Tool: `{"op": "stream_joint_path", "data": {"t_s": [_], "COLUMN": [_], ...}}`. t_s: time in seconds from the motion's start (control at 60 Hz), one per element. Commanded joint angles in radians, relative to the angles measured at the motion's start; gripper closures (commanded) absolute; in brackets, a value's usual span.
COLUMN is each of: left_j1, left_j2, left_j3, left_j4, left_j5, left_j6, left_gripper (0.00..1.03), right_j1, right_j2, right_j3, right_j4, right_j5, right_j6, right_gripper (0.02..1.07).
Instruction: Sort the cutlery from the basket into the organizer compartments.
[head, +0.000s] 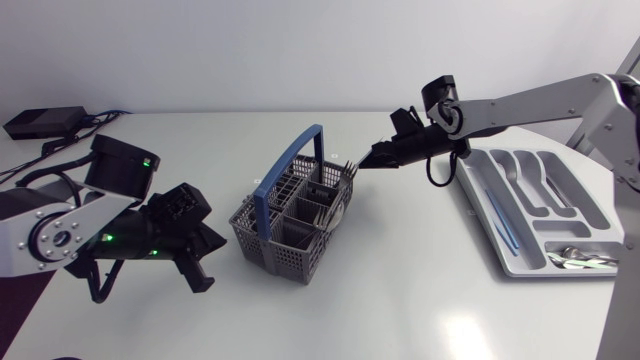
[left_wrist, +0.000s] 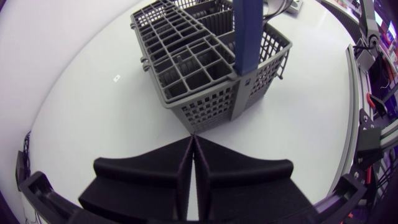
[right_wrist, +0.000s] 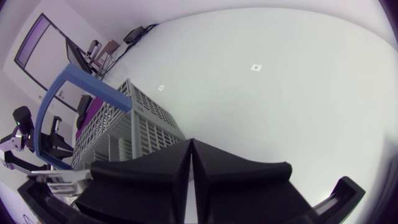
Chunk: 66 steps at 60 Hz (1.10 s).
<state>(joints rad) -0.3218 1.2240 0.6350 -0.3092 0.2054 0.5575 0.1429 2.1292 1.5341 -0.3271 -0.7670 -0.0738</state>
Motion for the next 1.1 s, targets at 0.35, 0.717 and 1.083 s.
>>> {"op": "stream_joint_path", "data": {"t_s": [0.35, 0.717, 1.083], "left_j1": [0.033, 0.081, 0.086], "left_j2": [0.207, 0.336, 0.445], "left_j3": [0.135, 0.223, 0.344], "left_j4": [0.104, 0.177, 0.177], "left_j5": [0.051, 0.051, 0.086], "left_j6": [-0.067, -0.079, -0.096], "left_gripper": [1.00, 1.00, 1.00], "right_j1": [0.035, 0.024, 0.018], "right_j2": [0.103, -0.034, -0.241], "right_j3": [0.084, -0.103, -0.393], "right_j4": [-0.101, -0.153, -0.133], "right_j5": [-0.101, -0.129, -0.133], "right_j6": [0.028, -0.078, -0.095], "right_gripper": [0.98, 0.98, 0.98]}}
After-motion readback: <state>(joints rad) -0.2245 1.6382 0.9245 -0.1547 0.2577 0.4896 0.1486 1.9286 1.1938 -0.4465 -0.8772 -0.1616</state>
